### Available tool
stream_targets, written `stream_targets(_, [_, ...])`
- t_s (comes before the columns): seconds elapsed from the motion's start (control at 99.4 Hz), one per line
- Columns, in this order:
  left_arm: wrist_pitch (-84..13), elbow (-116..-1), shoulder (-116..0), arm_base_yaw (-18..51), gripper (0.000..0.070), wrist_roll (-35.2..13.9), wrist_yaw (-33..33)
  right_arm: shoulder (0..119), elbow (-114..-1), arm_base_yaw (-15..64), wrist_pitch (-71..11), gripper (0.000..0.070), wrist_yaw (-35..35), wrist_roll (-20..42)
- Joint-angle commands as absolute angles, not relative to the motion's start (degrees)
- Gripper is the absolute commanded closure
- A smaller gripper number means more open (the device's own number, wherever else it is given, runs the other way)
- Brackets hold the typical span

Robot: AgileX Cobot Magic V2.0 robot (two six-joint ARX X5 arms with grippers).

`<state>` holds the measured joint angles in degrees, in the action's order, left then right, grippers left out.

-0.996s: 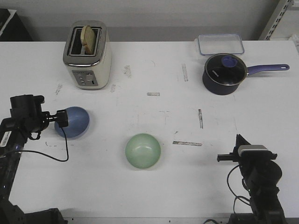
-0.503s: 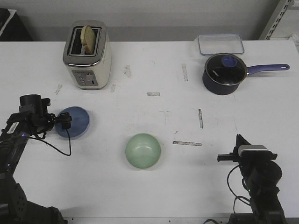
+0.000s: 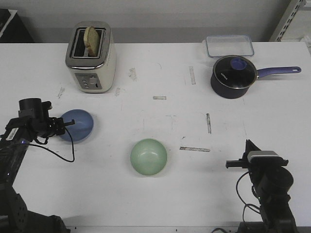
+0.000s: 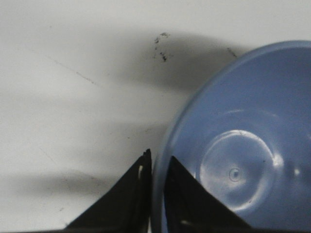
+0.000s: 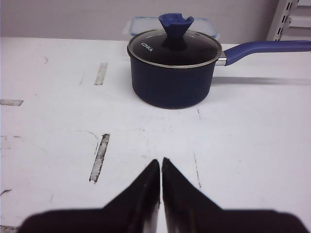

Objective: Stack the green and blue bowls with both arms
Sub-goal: 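Grasp the rim of the light blue bowl with the left gripper and lift, then carry the blue bowl with the left gripper and lower it into the green bowl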

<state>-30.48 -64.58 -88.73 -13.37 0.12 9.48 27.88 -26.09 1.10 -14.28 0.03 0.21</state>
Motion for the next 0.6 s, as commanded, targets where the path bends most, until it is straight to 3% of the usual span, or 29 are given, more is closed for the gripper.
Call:
stream_targets(0.0, [-30.3,-67.0,-87.2,-13.1,0.07,-1.8,10.6,28.2,-26.2,1.2,-13.7,0.07,0.0,-0.1])
stream_targets(0.261, [-29.9,-71.2,-78.4,-7.0,0.07,-5.9,14.9,28.2,-26.2,1.2,-13.7,0.07,0.0,-0.1])
stream_targets(0.593, [-32.3,-71.5,-72.1,12.5,0.07,-7.2,15.1,28.2,-26.2,1.2,-13.8,0.07,0.0,0.0])
